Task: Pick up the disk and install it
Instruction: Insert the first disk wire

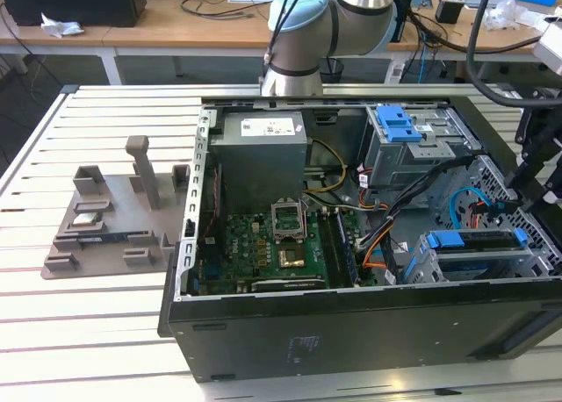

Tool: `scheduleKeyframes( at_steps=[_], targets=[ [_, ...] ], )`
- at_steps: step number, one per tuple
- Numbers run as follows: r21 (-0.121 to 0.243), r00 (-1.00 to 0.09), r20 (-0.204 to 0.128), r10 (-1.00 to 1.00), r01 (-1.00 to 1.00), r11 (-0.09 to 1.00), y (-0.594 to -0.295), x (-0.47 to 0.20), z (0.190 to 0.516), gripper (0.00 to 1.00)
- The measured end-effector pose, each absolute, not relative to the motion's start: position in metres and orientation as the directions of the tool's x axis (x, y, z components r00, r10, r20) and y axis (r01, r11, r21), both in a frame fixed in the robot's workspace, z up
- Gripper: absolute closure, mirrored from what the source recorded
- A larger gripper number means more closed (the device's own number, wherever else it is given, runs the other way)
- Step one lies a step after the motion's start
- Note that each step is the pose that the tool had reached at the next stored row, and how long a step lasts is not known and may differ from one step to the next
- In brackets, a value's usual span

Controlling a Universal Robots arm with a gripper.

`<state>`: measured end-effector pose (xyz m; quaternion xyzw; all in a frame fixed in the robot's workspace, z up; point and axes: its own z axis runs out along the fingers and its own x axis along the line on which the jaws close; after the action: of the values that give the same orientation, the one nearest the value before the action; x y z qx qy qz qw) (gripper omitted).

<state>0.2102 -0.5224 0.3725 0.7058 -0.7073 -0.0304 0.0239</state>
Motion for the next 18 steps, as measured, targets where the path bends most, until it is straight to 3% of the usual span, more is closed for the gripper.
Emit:
scheduleKeyframes(
  at_steps=[15,17,18],
  targets=[
    [0.077,-0.003,-0.005,-1.0,-0.997,0.002,-0.522,0.199,0.358,0.58],
    [0.077,-0.003,-0.005,-1.0,-0.997,0.002,-0.522,0.199,0.358,0.72],
    [0.077,-0.003,-0.005,-1.0,-0.997,0.003,-0.522,0.199,0.358,0.72]
  ],
)
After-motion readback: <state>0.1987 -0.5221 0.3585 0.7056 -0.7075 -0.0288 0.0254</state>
